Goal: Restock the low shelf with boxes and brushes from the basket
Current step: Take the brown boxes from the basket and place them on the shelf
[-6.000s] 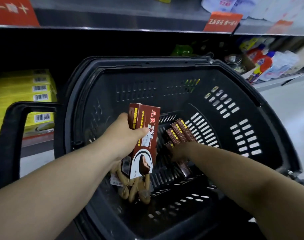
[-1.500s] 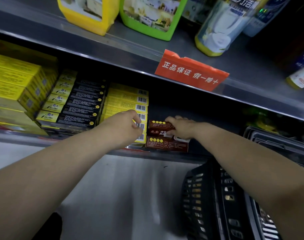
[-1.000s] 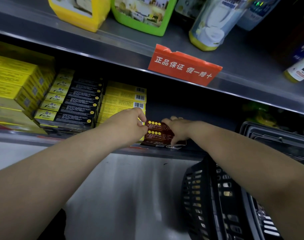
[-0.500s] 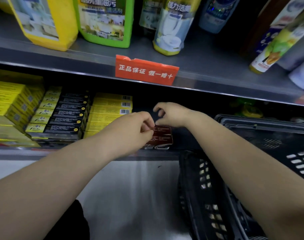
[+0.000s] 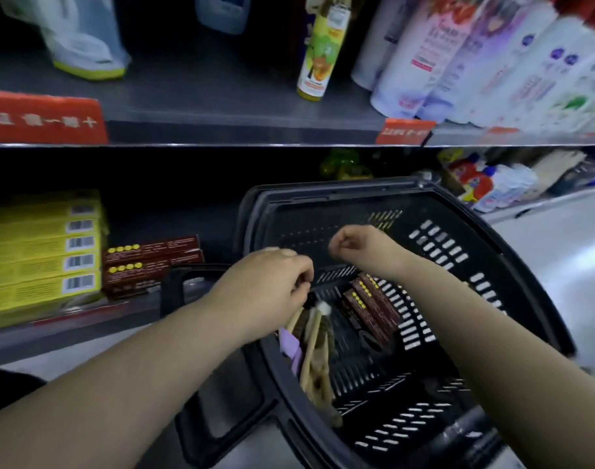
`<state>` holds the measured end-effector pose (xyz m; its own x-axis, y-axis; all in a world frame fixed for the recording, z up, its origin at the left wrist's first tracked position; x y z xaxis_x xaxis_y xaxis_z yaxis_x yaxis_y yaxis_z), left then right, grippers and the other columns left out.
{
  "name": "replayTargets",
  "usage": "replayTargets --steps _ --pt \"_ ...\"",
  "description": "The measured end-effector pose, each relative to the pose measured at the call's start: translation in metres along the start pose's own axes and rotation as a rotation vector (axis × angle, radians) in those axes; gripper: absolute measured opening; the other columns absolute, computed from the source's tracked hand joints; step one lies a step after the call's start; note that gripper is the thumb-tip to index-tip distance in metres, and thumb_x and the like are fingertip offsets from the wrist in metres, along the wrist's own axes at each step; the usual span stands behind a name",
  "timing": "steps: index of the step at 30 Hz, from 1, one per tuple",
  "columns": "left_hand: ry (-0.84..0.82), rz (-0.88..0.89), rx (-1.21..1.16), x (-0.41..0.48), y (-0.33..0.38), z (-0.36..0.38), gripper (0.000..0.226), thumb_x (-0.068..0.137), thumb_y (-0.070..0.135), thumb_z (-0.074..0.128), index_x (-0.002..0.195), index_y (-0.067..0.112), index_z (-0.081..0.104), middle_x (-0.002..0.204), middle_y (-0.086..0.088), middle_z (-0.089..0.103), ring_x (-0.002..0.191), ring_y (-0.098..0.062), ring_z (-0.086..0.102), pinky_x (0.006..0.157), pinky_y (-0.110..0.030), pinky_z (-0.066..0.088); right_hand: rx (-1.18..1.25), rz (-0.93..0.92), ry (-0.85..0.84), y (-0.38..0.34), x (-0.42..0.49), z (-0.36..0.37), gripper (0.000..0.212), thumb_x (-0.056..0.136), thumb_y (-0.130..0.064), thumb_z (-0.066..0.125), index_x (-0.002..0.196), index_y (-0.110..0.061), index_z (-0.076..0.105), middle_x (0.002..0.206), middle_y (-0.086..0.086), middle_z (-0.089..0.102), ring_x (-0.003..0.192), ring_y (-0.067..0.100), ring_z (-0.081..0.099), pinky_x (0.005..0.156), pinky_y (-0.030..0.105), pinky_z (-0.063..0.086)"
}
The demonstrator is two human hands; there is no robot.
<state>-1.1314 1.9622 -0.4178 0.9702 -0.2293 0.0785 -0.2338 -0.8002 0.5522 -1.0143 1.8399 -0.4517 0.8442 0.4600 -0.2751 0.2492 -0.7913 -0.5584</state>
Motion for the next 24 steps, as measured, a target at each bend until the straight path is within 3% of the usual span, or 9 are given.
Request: replayTargets --steps 3,5,7,9,11,13,16,20,24 --pt "-0.028 0.020 0.005 0.016 0.009 0.012 0.019 0.096 0.032 0.044 0.107 0.026 0.058 0.103 0.010 0.059 0.102 -0.012 0.050 0.083 -0.030 0.044 -0.229 0.214 -0.112 0.082 0.007 0.016 0.005 0.087 -0.015 0.059 0.086 -0.013 0.064 0.085 0.004 0.065 0.073 0.015 0.056 0.066 0.024 0.044" --pt "-0.056 0.004 -0.028 0.026 0.007 0.017 0.018 0.095 0.032 0.046 0.107 0.027 0.057 0.103 0.011 0.058 0.098 -0.011 0.052 0.081 -0.031 0.046 -0.393 0.336 -0.222 0.129 0.009 0.035 0.023 0.090 -0.019 0.054 0.104 -0.004 0.065 0.109 0.014 0.065 0.096 0.024 0.059 0.081 0.029 0.044" --pt "-0.108 0.005 -0.030 0.034 0.003 0.023 0.018 0.094 0.034 0.046 0.107 0.029 0.056 0.103 0.012 0.058 0.094 -0.010 0.055 0.080 -0.033 0.049 -0.474 0.449 -0.308 0.167 0.009 0.052 0.037 0.095 -0.021 0.043 0.126 -0.002 0.055 0.131 0.015 0.054 0.119 0.027 0.051 0.094 0.029 0.037" --pt "-0.170 0.019 0.000 0.041 -0.002 0.029 0.018 0.093 0.036 0.045 0.108 0.031 0.054 0.103 0.013 0.058 0.093 -0.010 0.055 0.079 -0.034 0.049 -0.498 0.538 -0.325 0.203 0.010 0.067 0.042 0.097 -0.020 0.040 0.134 -0.003 0.045 0.139 0.014 0.047 0.127 0.027 0.044 0.099 0.029 0.034" --pt "-0.217 0.042 0.063 0.046 -0.005 0.035 0.020 0.093 0.039 0.042 0.110 0.032 0.052 0.105 0.013 0.057 0.093 -0.011 0.055 0.078 -0.033 0.049 -0.414 0.694 -0.291 0.234 0.005 0.084 0.048 0.093 -0.021 0.049 0.137 -0.004 0.039 0.140 0.015 0.044 0.126 0.030 0.045 0.100 0.034 0.039" --pt "-0.238 0.082 0.138 0.049 -0.004 0.040 0.022 0.094 0.042 0.038 0.110 0.033 0.049 0.104 0.013 0.056 0.094 -0.011 0.056 0.073 -0.030 0.045 -0.322 0.807 -0.222 0.256 0.001 0.104 0.058 0.092 -0.016 0.049 0.144 -0.006 0.025 0.149 0.018 0.029 0.133 0.033 0.036 0.108 0.040 0.034" --pt "-0.259 0.123 0.212 0.052 -0.001 0.044 0.018 0.094 0.045 0.034 0.104 0.033 0.044 0.094 0.014 0.049 0.093 -0.010 0.054 0.067 -0.026 0.036 -0.313 0.816 -0.099 0.265 0.005 0.118 0.061 0.095 -0.008 0.035 0.149 -0.011 0.007 0.154 0.016 0.018 0.137 0.034 0.027 0.108 0.045 0.031" --pt "-0.274 0.069 0.233 0.056 -0.006 0.044 0.014 0.095 0.045 0.034 0.100 0.035 0.042 0.091 0.014 0.044 0.081 -0.007 0.043 0.068 -0.026 0.035 -0.320 0.823 0.067 0.270 0.004 0.108 0.053 0.094 -0.006 0.029 0.146 -0.016 0.021 0.150 0.015 0.023 0.135 0.033 0.027 0.105 0.045 0.035" --pt "-0.262 0.047 0.255 0.054 -0.004 0.043 0.012 0.096 0.042 0.034 0.096 0.032 0.040 0.088 0.013 0.043 0.081 -0.009 0.046 0.068 -0.027 0.037 -0.358 0.789 0.053 0.269 -0.001 0.109 0.051 0.092 -0.003 0.035 0.141 -0.015 0.027 0.147 0.013 0.026 0.132 0.035 0.030 0.101 0.045 0.037"
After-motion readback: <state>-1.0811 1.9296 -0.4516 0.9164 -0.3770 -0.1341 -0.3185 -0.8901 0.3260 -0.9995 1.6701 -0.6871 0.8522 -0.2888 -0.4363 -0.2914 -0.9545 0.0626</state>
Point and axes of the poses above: each hand's wrist, its own x-axis towards the middle knuckle, its own z-axis out of the palm, y = z × x, the point moved 8 cm from there along x, towards the middle knuckle
